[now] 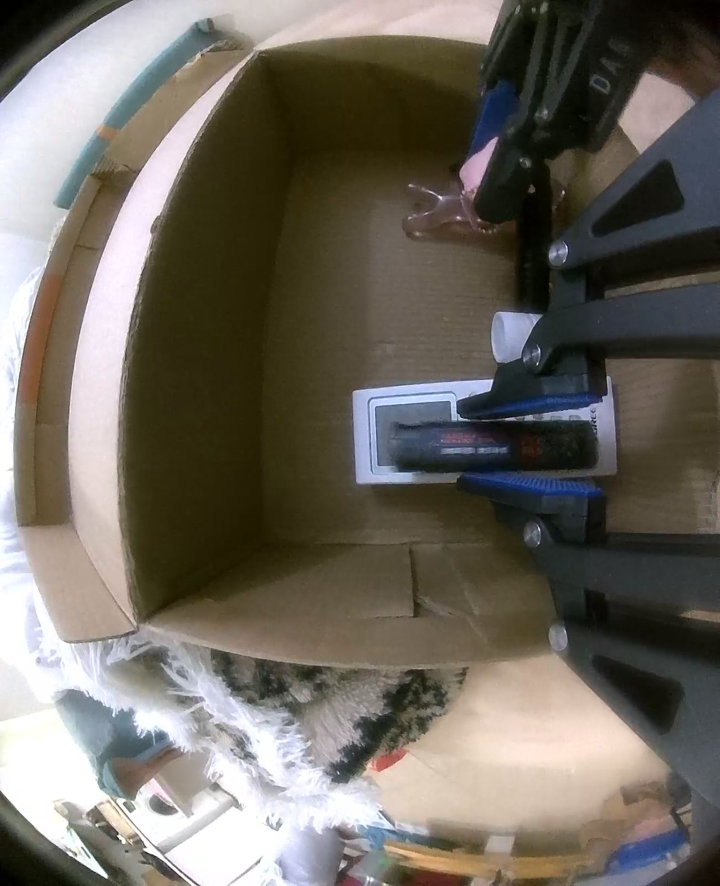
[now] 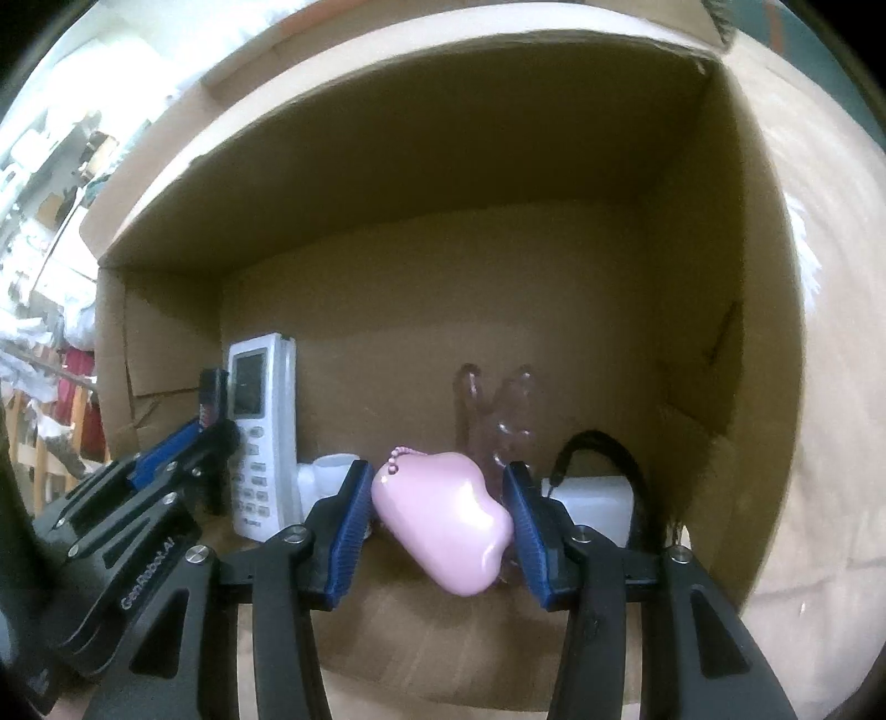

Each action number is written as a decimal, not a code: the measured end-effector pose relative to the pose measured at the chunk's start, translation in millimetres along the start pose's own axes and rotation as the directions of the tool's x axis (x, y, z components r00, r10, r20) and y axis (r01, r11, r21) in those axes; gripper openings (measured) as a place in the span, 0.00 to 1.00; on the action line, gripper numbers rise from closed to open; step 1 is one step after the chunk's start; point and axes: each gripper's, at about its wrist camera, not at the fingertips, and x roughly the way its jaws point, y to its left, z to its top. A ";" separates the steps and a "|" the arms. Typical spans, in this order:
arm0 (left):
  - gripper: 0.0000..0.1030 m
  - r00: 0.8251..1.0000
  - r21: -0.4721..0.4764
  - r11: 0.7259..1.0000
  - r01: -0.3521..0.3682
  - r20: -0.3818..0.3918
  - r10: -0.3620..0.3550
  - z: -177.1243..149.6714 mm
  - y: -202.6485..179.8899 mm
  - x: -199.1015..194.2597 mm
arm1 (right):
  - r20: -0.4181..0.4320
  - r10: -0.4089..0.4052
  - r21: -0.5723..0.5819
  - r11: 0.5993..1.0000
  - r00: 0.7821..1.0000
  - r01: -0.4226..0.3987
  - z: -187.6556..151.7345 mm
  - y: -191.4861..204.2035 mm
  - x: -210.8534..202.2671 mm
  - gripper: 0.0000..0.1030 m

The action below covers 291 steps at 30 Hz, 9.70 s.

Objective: Organize rigid objects

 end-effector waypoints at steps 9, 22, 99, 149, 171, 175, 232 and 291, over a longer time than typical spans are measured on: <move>0.53 1.000 -0.002 1.000 -0.009 0.004 0.009 -0.2 7.0 -14.2 | 0.032 0.026 0.060 0.998 0.999 -0.028 5.8 -13.2 -15.7 0.67; 0.61 0.999 -0.034 0.999 0.001 0.035 0.000 -4.9 10.6 -47.9 | 0.063 0.022 0.062 0.998 0.998 -0.025 -0.1 -10.9 -24.2 0.69; 0.62 0.976 -0.384 0.923 -0.030 -0.212 -0.057 -122.7 35.2 8.6 | -0.001 0.055 0.283 0.958 0.998 -0.052 -84.6 -66.2 -5.0 0.69; 0.69 0.989 -0.056 0.998 -0.014 -0.145 0.005 -133.4 -20.7 6.6 | -0.028 0.003 0.239 0.971 1.000 0.003 -73.3 -59.1 15.5 0.69; 0.38 0.988 -0.050 0.999 -0.015 -0.152 0.007 -106.7 -3.1 -61.7 | -0.011 -0.147 -0.010 0.989 0.989 0.147 -68.8 -17.4 35.0 0.86; 0.38 0.996 -0.016 1.000 -0.008 -0.092 0.007 -99.5 13.3 -97.7 | 0.009 -0.170 -0.048 0.984 0.985 0.170 -65.3 -8.3 44.9 0.93; 0.38 0.986 -0.088 0.996 0.003 0.168 0.012 -10.8 40.2 -129.0 | 0.219 0.002 -0.112 0.993 0.976 0.023 -50.7 17.4 -102.8 0.41; 0.70 0.995 -0.049 0.998 0.041 0.095 -0.036 -21.5 30.1 -96.2 | 0.189 0.014 0.021 1.000 0.982 -0.019 -24.2 -11.1 -69.9 0.78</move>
